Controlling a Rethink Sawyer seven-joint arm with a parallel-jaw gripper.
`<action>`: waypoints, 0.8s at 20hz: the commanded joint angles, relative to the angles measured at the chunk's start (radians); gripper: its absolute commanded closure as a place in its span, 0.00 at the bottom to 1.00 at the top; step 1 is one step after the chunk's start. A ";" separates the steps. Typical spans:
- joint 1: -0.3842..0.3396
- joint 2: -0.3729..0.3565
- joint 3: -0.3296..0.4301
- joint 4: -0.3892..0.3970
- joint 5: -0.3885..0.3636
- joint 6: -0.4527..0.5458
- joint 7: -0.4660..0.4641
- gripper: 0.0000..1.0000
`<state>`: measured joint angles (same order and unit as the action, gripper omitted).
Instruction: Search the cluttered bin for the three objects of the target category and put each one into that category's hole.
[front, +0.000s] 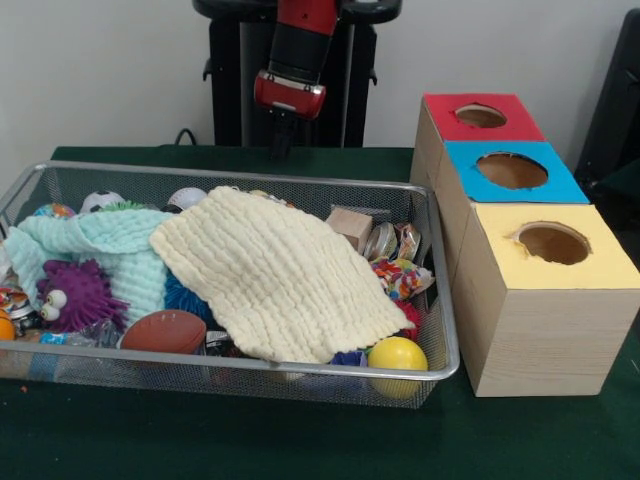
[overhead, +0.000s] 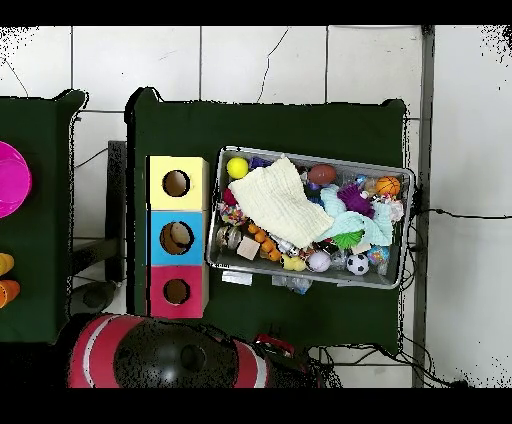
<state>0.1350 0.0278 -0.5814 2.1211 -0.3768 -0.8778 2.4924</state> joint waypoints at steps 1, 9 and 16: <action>0.006 0.111 0.054 -0.188 0.137 -0.122 -0.023 1.00; 0.019 0.155 0.065 -0.215 0.183 -0.130 -0.018 1.00; -0.056 0.160 0.138 -0.313 0.017 -0.022 0.018 1.00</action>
<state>0.1382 0.0928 -0.6039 2.0709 -0.3337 -0.9664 2.4924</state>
